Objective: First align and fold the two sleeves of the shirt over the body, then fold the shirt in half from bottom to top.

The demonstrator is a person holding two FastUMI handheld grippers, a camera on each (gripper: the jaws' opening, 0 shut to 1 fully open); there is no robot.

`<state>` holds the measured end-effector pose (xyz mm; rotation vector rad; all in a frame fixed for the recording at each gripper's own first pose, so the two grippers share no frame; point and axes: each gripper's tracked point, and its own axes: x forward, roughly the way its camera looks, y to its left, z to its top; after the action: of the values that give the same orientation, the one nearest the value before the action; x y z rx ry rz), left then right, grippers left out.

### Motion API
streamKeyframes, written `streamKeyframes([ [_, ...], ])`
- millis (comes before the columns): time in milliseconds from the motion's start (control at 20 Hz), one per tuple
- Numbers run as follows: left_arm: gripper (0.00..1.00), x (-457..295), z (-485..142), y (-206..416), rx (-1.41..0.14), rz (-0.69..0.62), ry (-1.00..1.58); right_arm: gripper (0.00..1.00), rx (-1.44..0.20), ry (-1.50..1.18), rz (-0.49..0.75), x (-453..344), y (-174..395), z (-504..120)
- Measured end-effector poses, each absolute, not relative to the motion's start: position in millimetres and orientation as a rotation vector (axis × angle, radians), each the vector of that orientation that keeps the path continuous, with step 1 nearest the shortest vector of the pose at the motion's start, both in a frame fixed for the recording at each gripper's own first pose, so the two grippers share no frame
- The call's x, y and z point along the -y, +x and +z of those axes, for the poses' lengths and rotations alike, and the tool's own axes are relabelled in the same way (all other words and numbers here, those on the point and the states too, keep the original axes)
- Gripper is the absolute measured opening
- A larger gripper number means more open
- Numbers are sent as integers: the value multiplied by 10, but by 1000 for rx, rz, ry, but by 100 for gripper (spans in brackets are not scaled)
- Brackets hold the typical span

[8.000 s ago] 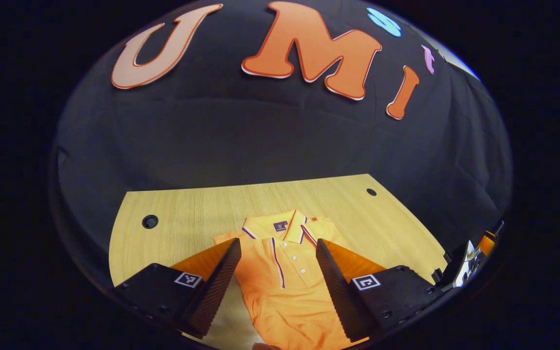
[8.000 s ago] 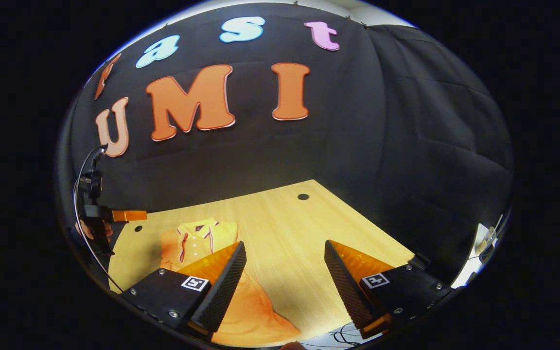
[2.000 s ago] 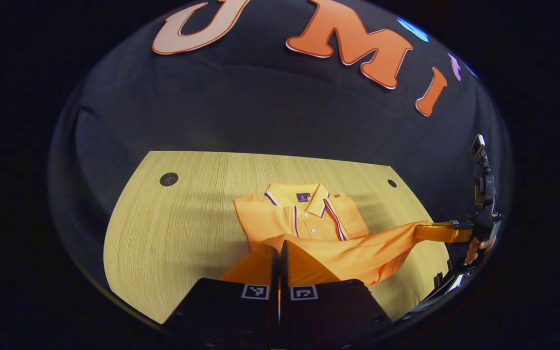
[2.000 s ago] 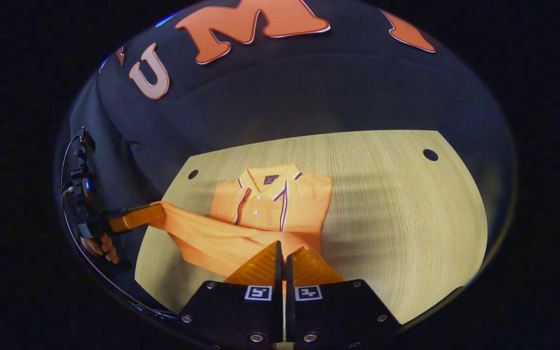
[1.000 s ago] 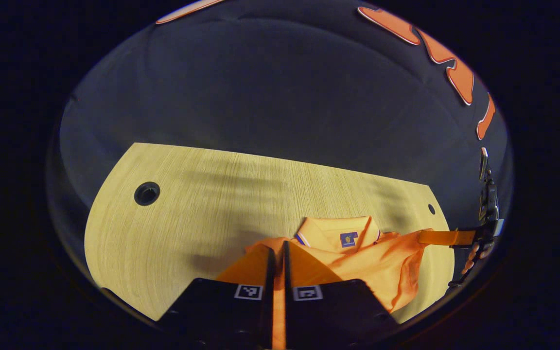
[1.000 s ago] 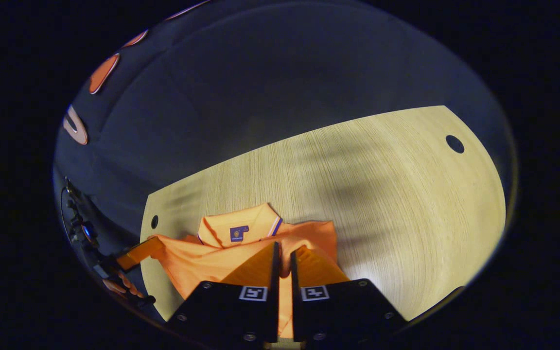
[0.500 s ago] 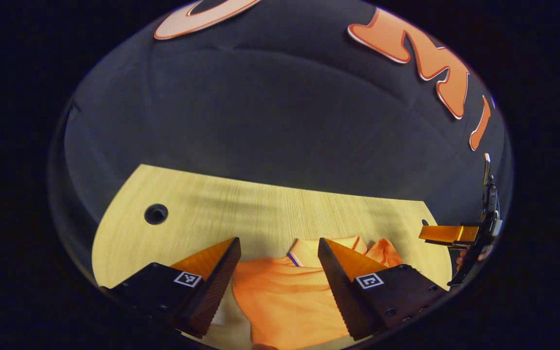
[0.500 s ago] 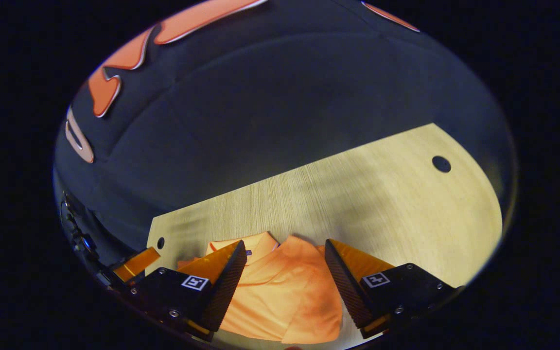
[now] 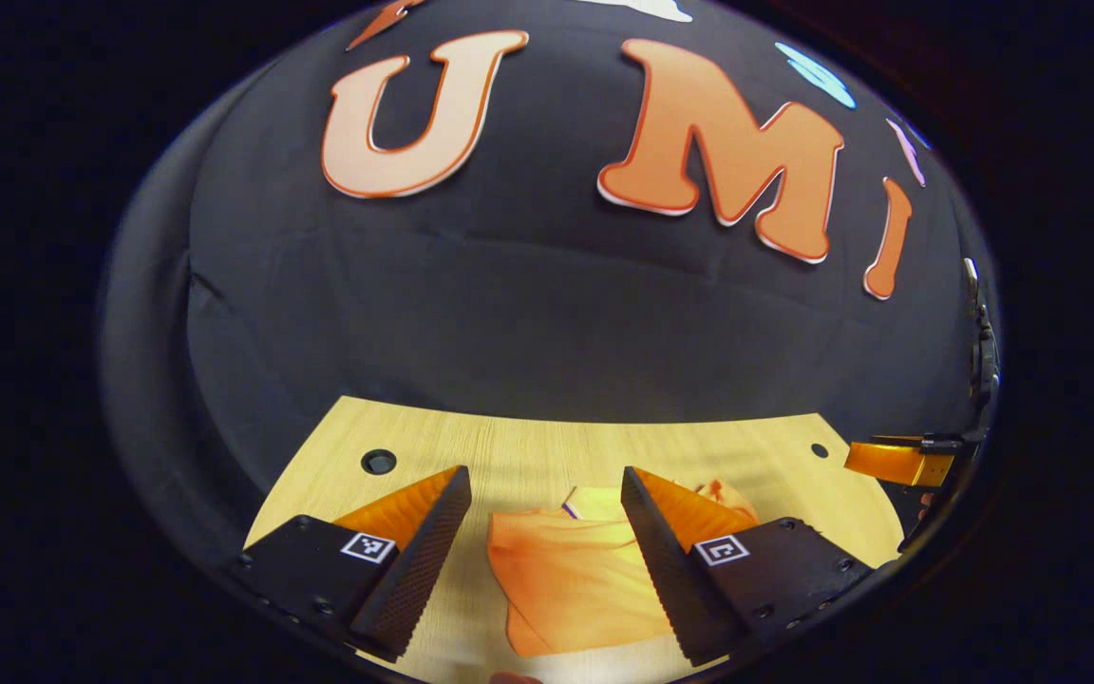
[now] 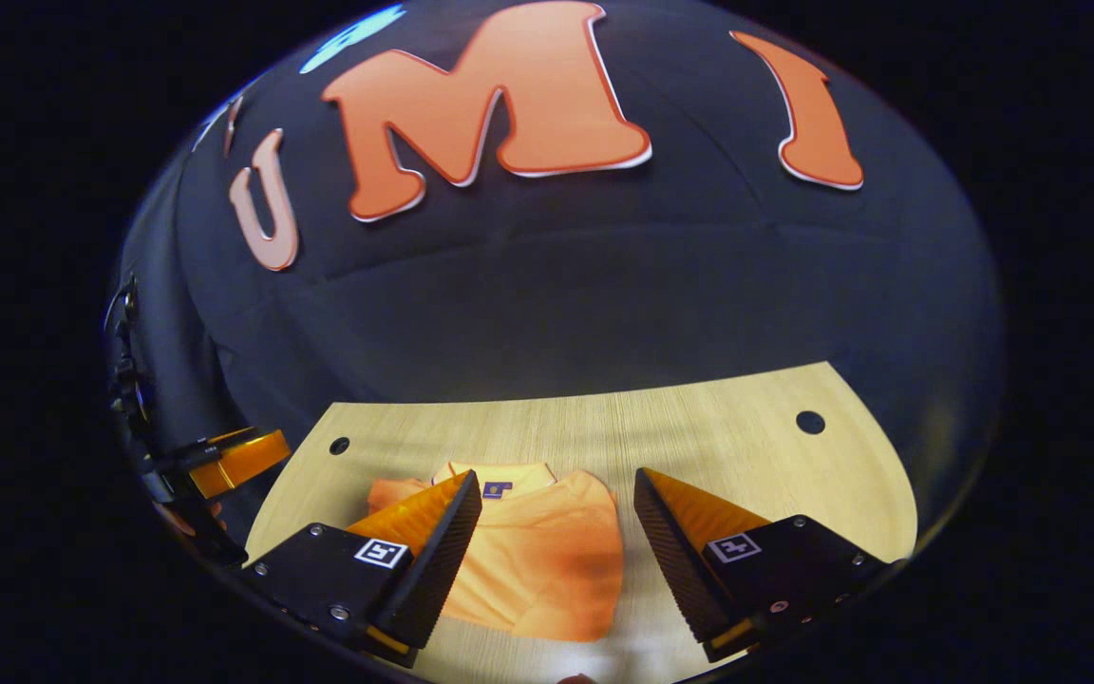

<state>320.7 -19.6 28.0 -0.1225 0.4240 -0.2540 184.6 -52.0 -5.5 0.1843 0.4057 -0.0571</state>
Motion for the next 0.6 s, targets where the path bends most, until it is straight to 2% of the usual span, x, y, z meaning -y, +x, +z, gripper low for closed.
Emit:
streamKeyframes([
  [600, 98, 274, 1251, 1780, -165, -219, -104, 98, -163, 54, -29, 469, 588, 639],
])
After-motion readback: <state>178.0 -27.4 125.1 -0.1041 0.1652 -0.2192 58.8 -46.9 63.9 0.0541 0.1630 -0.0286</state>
